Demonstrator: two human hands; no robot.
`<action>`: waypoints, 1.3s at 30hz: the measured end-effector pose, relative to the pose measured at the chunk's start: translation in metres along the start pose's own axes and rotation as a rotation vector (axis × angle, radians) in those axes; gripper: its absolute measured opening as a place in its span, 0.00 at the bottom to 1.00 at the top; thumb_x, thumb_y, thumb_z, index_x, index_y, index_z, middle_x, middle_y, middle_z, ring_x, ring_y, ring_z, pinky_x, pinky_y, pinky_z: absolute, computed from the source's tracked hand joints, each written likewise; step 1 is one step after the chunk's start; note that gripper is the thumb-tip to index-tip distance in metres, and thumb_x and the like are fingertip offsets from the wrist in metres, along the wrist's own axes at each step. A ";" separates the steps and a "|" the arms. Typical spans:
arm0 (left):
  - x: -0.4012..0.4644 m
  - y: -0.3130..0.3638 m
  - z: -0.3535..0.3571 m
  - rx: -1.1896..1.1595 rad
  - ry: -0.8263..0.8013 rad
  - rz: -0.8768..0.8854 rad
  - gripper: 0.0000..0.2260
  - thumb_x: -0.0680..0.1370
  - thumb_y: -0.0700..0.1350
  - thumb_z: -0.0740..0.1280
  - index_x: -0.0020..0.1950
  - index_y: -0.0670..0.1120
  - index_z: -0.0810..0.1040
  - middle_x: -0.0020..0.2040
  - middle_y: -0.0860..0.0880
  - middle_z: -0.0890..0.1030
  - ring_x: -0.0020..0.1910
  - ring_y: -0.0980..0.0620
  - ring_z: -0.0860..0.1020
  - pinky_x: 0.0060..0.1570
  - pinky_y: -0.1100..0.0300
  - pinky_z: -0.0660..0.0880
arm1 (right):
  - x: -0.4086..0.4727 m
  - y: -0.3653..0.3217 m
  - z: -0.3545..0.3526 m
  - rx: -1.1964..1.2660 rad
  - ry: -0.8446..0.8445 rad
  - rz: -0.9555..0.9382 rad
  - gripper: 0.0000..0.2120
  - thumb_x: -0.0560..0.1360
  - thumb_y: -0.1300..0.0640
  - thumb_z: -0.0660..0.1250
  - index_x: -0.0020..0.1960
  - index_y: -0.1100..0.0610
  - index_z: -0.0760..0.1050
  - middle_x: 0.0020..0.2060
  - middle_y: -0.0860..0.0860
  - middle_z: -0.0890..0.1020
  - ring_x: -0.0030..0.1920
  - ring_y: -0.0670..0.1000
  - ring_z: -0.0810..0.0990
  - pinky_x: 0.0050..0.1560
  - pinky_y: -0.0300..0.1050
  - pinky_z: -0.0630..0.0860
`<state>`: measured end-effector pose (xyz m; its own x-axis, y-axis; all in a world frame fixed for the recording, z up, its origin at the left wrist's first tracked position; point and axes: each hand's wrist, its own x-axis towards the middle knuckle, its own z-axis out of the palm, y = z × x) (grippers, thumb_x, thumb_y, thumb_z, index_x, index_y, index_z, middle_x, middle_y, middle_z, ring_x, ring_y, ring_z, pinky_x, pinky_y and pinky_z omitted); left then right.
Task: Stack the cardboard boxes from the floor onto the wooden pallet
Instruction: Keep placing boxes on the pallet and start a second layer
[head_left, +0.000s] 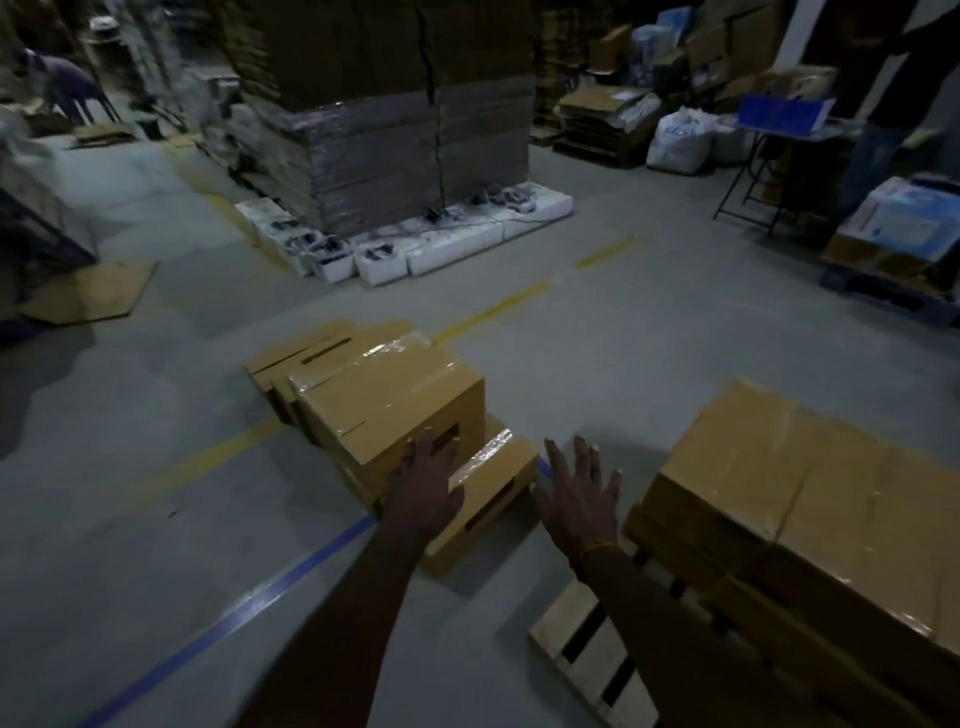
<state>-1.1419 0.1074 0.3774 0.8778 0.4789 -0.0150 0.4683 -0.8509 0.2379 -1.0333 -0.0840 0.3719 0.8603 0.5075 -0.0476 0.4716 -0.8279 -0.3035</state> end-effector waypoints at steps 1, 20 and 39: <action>0.005 -0.017 -0.005 0.001 -0.004 -0.018 0.32 0.79 0.54 0.66 0.79 0.54 0.56 0.79 0.44 0.53 0.77 0.39 0.57 0.69 0.44 0.68 | 0.006 -0.019 0.005 0.002 -0.019 -0.008 0.32 0.82 0.41 0.55 0.81 0.45 0.45 0.81 0.55 0.45 0.80 0.60 0.43 0.75 0.69 0.42; 0.194 -0.245 -0.028 0.042 -0.056 -0.139 0.31 0.80 0.56 0.64 0.80 0.54 0.55 0.81 0.43 0.52 0.79 0.40 0.55 0.70 0.45 0.67 | 0.234 -0.213 0.089 0.016 -0.113 -0.067 0.33 0.83 0.41 0.55 0.81 0.45 0.43 0.81 0.56 0.44 0.80 0.61 0.44 0.76 0.68 0.44; 0.428 -0.344 -0.013 0.030 -0.291 0.012 0.31 0.81 0.56 0.62 0.81 0.54 0.52 0.81 0.45 0.55 0.79 0.41 0.54 0.71 0.46 0.65 | 0.399 -0.288 0.152 0.035 -0.213 0.157 0.32 0.83 0.40 0.53 0.81 0.45 0.42 0.81 0.55 0.42 0.80 0.60 0.42 0.76 0.67 0.43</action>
<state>-0.9283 0.6078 0.3017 0.8732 0.3908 -0.2913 0.4570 -0.8642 0.2107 -0.8551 0.3937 0.2958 0.8608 0.4151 -0.2944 0.3254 -0.8938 -0.3088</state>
